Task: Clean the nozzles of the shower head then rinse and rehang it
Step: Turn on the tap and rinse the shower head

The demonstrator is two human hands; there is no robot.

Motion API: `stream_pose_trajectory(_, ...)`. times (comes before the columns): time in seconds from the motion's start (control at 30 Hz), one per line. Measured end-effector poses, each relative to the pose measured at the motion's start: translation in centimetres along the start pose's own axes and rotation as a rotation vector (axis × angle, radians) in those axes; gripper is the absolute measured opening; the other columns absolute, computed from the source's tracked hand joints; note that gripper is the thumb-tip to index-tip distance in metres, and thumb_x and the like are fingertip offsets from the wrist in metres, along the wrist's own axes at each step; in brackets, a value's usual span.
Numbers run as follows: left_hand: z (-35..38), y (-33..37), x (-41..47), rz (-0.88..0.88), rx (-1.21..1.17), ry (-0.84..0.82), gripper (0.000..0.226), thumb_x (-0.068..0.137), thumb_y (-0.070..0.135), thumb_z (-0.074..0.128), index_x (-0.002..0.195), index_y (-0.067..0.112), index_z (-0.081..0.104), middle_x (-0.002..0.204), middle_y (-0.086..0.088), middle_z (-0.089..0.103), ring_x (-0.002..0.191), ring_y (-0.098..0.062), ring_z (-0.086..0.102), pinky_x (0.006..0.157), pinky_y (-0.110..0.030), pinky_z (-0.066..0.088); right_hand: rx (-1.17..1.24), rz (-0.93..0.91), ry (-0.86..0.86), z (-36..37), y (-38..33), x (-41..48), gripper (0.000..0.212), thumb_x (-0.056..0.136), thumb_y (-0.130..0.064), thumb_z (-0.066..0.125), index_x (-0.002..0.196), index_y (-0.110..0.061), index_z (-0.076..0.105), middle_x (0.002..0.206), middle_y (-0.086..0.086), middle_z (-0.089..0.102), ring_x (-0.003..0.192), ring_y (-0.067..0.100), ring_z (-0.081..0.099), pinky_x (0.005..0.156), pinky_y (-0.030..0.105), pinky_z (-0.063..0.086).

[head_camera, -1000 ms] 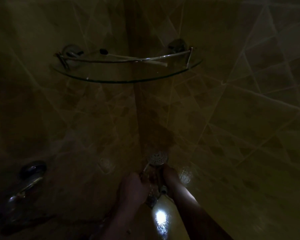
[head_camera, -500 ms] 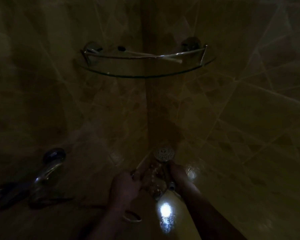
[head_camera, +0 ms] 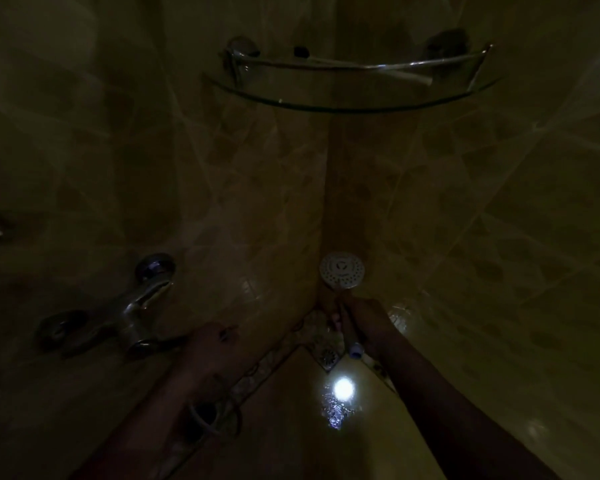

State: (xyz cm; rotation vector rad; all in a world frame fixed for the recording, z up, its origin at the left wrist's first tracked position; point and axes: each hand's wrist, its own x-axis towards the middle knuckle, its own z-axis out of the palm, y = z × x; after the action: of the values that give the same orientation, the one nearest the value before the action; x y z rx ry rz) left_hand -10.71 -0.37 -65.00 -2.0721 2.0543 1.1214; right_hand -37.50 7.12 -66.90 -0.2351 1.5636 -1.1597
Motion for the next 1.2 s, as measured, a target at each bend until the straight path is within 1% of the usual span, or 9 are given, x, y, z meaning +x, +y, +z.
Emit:
stream_pose_trajectory(0.07, -0.1, -0.4, 0.8, 0.014, 0.032, -0.021, 0.038, 0.096, 0.026, 0.056, 0.060, 0.016, 0.053, 0.096, -0.023, 0.072, 0.084, -0.025, 0.066, 0.065, -0.025, 0.033, 0.033, 0.008, -0.033, 0.3, -0.2, -0.1, 0.038, 0.098, -0.029, 0.064, 0.077, 0.003, 0.069, 0.059, 0.014, 0.065, 0.043, 0.016, 0.061, 0.041, 0.021, 0.048)
stream_pose_trajectory(0.23, 0.1, -0.3, 1.7, 0.052, 0.009, -0.071, 0.030, 0.097, 0.028, 0.055, 0.095, 0.004, 0.072, 0.104, -0.013, 0.072, 0.086, -0.016, 0.059, 0.071, -0.023, 0.038, 0.108, -0.027, -0.058, 0.0, -1.2, -0.2, 0.029, 0.096, -0.028, 0.064, 0.084, -0.002, 0.069, 0.068, 0.015, 0.065, 0.051, 0.021, 0.062, 0.048, 0.029, 0.050)
stream_pose_trajectory(0.43, 0.2, 0.8, 0.4, 0.125, -0.073, -0.053, 0.039, 0.077, 0.047, 0.048, 0.082, 0.018, 0.072, 0.094, -0.002, 0.072, 0.093, -0.017, 0.065, 0.076, -0.027, 0.043, 0.086, -0.213, -0.004, -1.6, -3.7, -1.8, 0.020, 0.097, -0.024, 0.063, 0.085, -0.011, 0.071, 0.083, 0.014, 0.067, 0.073, 0.025, 0.064, 0.066, 0.035, 0.051)
stream_pose_trajectory(0.53, 0.8, 2.5, -1.6, 0.142, -0.194, -0.045, 0.022, 0.071, 0.047, 0.049, 0.064, 0.030, 0.062, 0.075, 0.010, 0.066, 0.076, -0.011, 0.062, 0.069, -0.026, 0.046, 0.052, -0.266, -0.031, -3.3, -5.2, -3.2, 0.019, 0.099, -0.028, 0.060, 0.093, -0.014, 0.072, 0.092, 0.009, 0.070, 0.086, 0.023, 0.066, 0.076, 0.034, 0.051)
stream_pose_trajectory(0.63, 2.4, 3.7, -2.9, 0.219, -0.194, -0.076, 0.032, 0.088, 0.047, 0.062, 0.068, 0.023, 0.067, 0.061, 0.013, 0.065, 0.062, -0.003, 0.057, 0.066, -0.029, 0.050, 0.054, -0.319, -0.078, -5.2, -6.9, -5.5, 0.023, 0.100, -0.027, 0.059, 0.111, -0.010, 0.070, 0.094, 0.002, 0.074, 0.083, 0.013, 0.070, 0.071, 0.028, 0.054)
stream_pose_trajectory(0.77, 4.8, 5.9, -5.6, 0.310, -0.209, -0.084, 0.035, 0.098, 0.042, 0.054, 0.090, 0.014, 0.072, 0.084, -0.002, 0.076, 0.079, -0.013, 0.067, 0.077, -0.033, 0.051, 0.052, -0.433, -0.021, -7.6, -9.1, -8.8, 0.019, 0.096, -0.026, 0.064, 0.107, -0.012, 0.071, 0.098, 0.008, 0.072, 0.092, 0.022, 0.067, 0.080, 0.036, 0.050)
stream_pose_trajectory(0.87, 6.2, 8.1, -8.3, 0.430, -0.274, -0.105, 0.028, 0.099, 0.035, 0.056, 0.081, 0.016, 0.067, 0.077, -0.003, 0.072, 0.070, -0.005, 0.059, 0.074, -0.034, 0.051, 0.035, -0.512, -0.043, -9.4, -10.7, -11.4, 0.036, 0.085, -0.040, 0.071, 0.107, -0.010, 0.069, 0.103, 0.010, 0.066, 0.094, 0.024, 0.061, 0.078, 0.040, 0.043)
stream_pose_trajectory(1.0, 7.4, 11.6, -12.2, 0.517, -0.425, -0.201, 0.042, 0.101, 0.021, 0.055, 0.063, 0.040, 0.059, 0.053, 0.015, 0.054, 0.052, 0.003, 0.044, 0.053, -0.017, 0.035, 0.112, -0.564, -0.078, -12.0, -12.8, -15.2, 0.028, 0.082, -0.029, 0.072, 0.107, -0.017, 0.067, 0.105, 0.012, 0.062, 0.090, 0.023, 0.057, 0.073, 0.036, 0.040)
stream_pose_trajectory(1.2, 8.4, 16.2, -18.7, 0.568, -0.619, -0.264, 0.028, 0.099, 0.021, 0.057, 0.072, 0.029, 0.060, 0.057, 0.010, 0.051, 0.055, -0.004, 0.045, 0.049, -0.020, 0.036, 0.086, -0.651, -0.098, -16.9, -15.1, -20.4, 0.013, 0.094, -0.017, 0.064, 0.105, -0.024, 0.068, 0.090, -0.009, 0.072, 0.085, 0.012, 0.063, 0.063, 0.020, 0.046)
